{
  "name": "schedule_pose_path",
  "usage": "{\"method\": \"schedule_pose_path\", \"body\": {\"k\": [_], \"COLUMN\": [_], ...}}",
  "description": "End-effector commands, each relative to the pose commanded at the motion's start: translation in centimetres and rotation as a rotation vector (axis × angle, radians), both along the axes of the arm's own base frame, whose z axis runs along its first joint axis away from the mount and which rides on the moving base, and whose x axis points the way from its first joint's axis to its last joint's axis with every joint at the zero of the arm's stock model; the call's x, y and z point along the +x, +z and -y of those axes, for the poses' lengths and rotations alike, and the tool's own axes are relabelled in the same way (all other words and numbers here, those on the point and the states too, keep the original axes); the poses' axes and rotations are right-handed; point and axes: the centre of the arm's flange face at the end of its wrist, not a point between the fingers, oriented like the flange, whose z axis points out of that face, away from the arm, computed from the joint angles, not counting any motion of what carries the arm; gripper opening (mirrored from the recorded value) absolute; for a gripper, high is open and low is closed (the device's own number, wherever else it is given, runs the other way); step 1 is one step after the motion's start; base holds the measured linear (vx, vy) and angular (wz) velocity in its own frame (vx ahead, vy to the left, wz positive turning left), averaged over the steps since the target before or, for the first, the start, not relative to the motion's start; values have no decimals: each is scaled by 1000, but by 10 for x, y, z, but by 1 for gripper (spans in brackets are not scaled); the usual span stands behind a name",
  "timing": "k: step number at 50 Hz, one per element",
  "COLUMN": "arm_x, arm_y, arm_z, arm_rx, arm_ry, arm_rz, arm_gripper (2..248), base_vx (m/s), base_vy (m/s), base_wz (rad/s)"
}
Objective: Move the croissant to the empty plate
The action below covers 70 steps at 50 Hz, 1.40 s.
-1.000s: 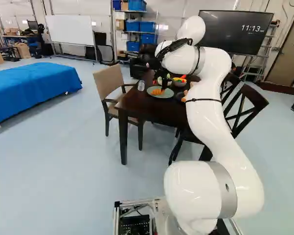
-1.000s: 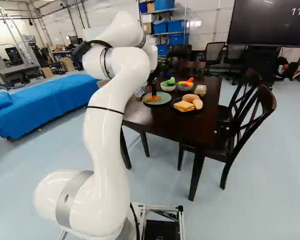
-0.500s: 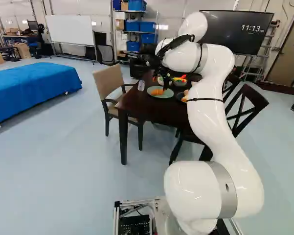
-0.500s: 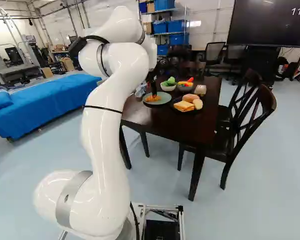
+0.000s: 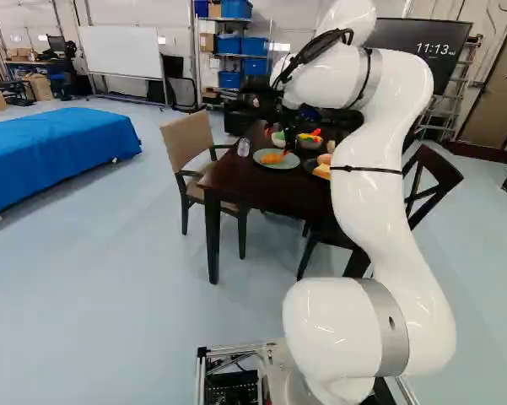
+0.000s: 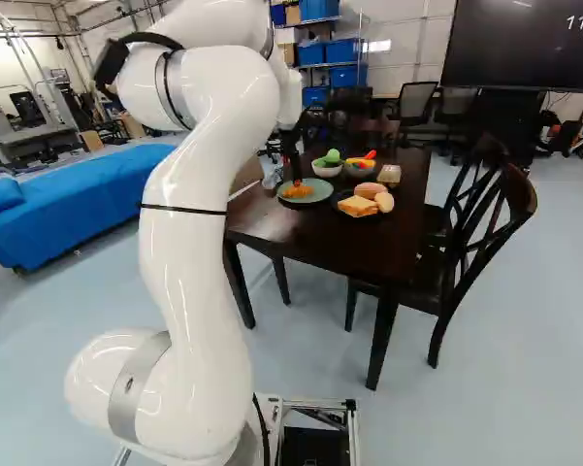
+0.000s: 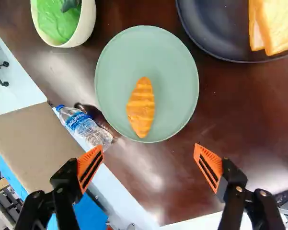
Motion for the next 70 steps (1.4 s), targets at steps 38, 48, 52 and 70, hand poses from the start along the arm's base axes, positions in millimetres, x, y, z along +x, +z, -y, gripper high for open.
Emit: {"method": "schedule_pose_path", "body": {"k": [38, 48, 52, 70], "arm_x": [-78, -96, -103, -137], "arm_y": [43, 43, 43, 44], "arm_z": [-9, -10, -10, -10], "arm_rx": [1, 2, 3, 5], "arm_ry": [-1, -3, -5, -13], "arm_rz": [-5, -18, -22, -41], "arm_gripper": [247, 247, 247, 247], "base_vx": [0, 0, 0, 0], "base_vy": [0, 0, 0, 0], "base_wz": [0, 0, 0, 0]}}
